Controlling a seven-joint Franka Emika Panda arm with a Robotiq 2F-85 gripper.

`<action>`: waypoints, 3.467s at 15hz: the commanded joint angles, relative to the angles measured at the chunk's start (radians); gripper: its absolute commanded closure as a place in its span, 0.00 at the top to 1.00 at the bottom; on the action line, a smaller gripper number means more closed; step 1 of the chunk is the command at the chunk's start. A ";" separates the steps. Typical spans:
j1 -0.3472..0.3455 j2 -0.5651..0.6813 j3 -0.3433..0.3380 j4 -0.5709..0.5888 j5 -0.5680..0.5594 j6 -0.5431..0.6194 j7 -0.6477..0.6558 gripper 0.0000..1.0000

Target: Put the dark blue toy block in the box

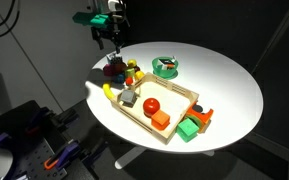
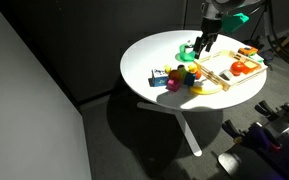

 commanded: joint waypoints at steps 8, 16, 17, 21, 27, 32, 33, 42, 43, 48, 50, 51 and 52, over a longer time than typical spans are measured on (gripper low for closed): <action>-0.031 0.137 0.007 -0.019 -0.043 0.181 -0.023 1.00; -0.046 0.235 0.027 0.000 -0.038 0.238 -0.057 1.00; -0.047 0.243 0.031 0.003 -0.039 0.246 -0.062 1.00; -0.049 0.274 0.046 0.025 -0.041 0.261 -0.080 1.00; -0.050 0.313 0.049 0.063 -0.047 0.265 -0.088 1.00; -0.056 0.339 0.050 0.084 -0.053 0.264 -0.094 1.00; -0.057 0.343 0.049 0.086 -0.055 0.263 -0.093 1.00; -0.054 0.377 0.047 0.102 -0.065 0.265 -0.085 1.00; -0.053 0.380 0.047 0.104 -0.068 0.265 -0.084 1.00; -0.044 0.400 0.044 0.128 -0.084 0.264 -0.075 1.00; -0.040 0.407 0.044 0.137 -0.087 0.265 -0.073 1.00; -0.038 0.409 0.043 0.140 -0.089 0.264 -0.071 0.75; -0.034 0.409 0.039 0.141 -0.094 0.266 -0.066 0.73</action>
